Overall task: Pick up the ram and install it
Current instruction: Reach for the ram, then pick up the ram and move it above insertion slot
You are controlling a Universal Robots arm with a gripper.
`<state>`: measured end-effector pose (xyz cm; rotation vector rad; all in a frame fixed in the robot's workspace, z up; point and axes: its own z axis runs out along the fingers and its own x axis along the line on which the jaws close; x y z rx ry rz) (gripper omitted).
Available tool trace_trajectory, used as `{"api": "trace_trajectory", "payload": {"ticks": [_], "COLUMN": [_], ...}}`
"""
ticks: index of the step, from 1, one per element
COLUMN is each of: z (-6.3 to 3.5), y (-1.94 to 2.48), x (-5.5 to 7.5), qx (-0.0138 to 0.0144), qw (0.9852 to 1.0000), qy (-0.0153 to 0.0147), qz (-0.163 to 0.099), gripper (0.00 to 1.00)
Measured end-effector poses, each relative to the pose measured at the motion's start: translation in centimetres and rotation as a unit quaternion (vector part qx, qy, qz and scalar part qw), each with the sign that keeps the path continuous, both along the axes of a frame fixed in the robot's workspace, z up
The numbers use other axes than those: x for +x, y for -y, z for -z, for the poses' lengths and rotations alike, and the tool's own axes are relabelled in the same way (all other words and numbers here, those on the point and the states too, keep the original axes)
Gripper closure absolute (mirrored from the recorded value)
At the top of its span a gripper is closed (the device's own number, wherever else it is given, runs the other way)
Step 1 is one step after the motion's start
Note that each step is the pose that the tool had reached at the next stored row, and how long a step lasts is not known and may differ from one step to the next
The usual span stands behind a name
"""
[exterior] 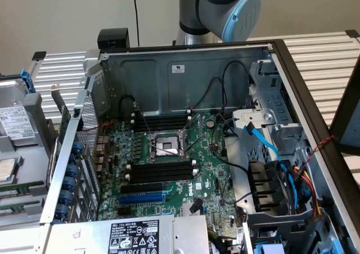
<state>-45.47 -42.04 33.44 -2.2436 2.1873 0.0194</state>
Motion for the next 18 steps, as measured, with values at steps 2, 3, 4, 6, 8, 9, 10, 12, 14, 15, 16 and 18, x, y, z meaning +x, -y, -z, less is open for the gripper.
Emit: {"api": "trace_trajectory", "payload": {"ticks": [2, 3, 4, 6, 8, 9, 10, 12, 14, 15, 16, 18], "z": [0.00, 0.00, 0.00, 0.00, 0.00, 0.00, 0.00, 0.00, 0.01, 0.03, 0.02, 0.09], "y": [0.00, 0.00, 0.00, 0.00, 0.00, 0.00, 0.00, 0.00, -0.01, 0.03, 0.22, 0.49], "x": [0.00, 0.00, 0.00, 0.00, 0.00, 0.00, 0.00, 0.00, -0.18, -0.19, -0.21, -0.27], "qx": [0.0000, 0.0000, 0.0000, 0.0000, 0.0000, 0.0000, 0.0000, 0.0000, 0.0001, 0.0004, 0.0039, 0.0061], "qw": [1.0000, 1.0000, 1.0000, 1.0000, 1.0000, 1.0000, 1.0000, 1.0000, 1.0000, 1.0000, 1.0000, 1.0000], "qy": [0.0000, 0.0000, 0.0000, 0.0000, 0.0000, 0.0000, 0.0000, 0.0000, 0.0007, 0.0009, 0.0007, 0.0008], "qz": [0.000, 0.000, 0.000, 0.000, 0.000, 0.000, 0.000, 0.000, 0.000, 0.000, 0.000, 0.000], "gripper": [0.61, 0.61, 0.61, 0.61, 0.61, 0.61, 0.61, 0.61, 0.61, 0.61, 0.61, 0.61]}}
